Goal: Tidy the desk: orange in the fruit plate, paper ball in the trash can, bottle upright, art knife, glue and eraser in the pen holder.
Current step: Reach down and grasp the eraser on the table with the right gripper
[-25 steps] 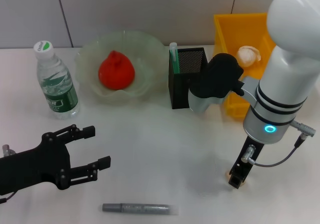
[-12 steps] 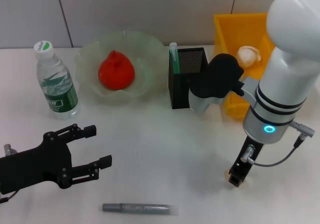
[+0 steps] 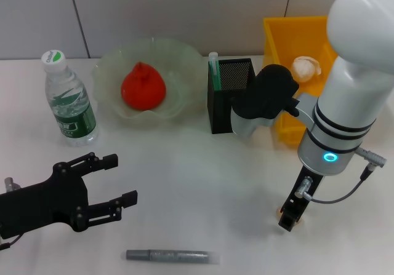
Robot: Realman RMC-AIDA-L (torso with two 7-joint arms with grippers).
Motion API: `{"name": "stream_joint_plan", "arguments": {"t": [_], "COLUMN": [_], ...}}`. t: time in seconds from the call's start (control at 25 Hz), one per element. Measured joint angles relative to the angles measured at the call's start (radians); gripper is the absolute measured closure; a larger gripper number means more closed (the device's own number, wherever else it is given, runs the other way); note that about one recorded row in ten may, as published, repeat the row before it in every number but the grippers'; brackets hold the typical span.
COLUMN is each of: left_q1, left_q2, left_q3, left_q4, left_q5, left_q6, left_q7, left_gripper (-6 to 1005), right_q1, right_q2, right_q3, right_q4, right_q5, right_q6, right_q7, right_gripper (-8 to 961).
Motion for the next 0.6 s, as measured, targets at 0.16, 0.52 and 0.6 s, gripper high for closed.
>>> {"name": "stream_joint_plan", "arguments": {"t": [0.16, 0.52, 0.6], "left_q1": [0.000, -0.001, -0.001], "left_q2": [-0.001, -0.001, -0.001], "left_q3": [0.000, 0.000, 0.000], "left_q4": [0.000, 0.000, 0.000], "left_q5": [0.000, 0.000, 0.000], "left_q6": [-0.002, -0.005, -0.005], "left_q7": [0.000, -0.001, -0.001], "left_gripper": [269, 275, 276], "right_q1": [0.000, 0.004, 0.005], "right_q2": [0.000, 0.000, 0.000], "right_q3": [-0.007, -0.020, -0.025], "right_q4": [0.008, 0.025, 0.025], "right_q5": [0.001, 0.008, 0.008], "right_q6": [0.001, 0.014, 0.015], "right_q7": [0.000, 0.001, 0.001], "right_gripper": [451, 482, 489]}}
